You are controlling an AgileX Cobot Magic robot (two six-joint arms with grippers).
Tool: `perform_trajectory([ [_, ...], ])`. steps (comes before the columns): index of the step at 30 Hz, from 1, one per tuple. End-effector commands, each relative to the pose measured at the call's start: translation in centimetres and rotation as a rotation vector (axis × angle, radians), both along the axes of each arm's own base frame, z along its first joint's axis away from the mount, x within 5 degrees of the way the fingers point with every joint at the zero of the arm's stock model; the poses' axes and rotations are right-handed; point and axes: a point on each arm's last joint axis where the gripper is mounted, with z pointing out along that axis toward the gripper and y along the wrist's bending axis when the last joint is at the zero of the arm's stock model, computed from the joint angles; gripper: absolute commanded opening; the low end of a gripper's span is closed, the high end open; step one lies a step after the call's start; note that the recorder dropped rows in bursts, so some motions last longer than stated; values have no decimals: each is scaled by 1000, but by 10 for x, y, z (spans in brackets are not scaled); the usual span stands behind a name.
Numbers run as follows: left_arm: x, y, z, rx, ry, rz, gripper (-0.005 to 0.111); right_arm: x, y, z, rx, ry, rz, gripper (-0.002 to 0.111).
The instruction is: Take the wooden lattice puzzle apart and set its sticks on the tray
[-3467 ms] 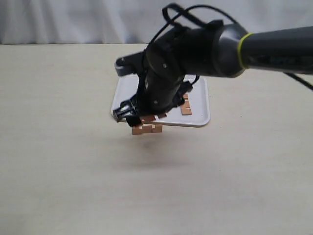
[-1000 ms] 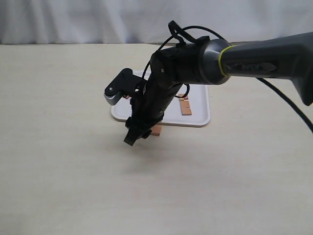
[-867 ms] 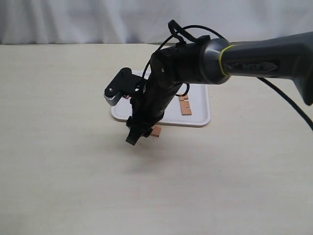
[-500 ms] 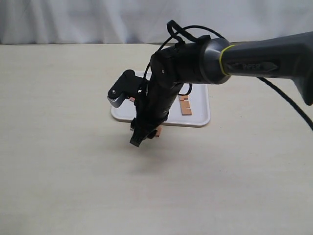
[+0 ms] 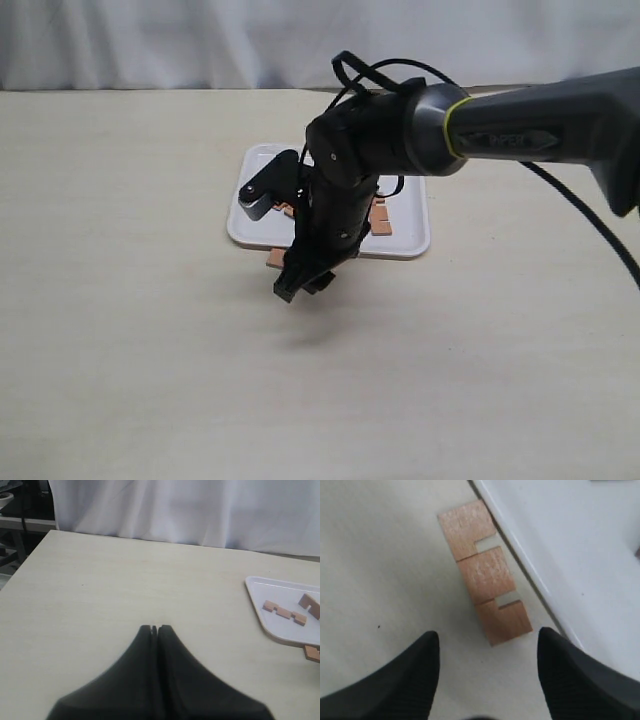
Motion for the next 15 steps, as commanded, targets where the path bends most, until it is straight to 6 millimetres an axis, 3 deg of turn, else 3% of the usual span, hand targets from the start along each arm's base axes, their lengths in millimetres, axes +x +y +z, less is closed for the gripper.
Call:
perform_trajectory([
  [1, 0, 1, 0, 2, -9, 11, 0, -1, 1, -9, 8, 33, -41, 54],
  [8, 0, 1, 0, 2, -9, 11, 0, 2, 2, -21, 13, 32, -63, 54],
  [15, 0, 1, 0, 2, -9, 11, 0, 5, 3, -18, 19, 16, -63, 54],
])
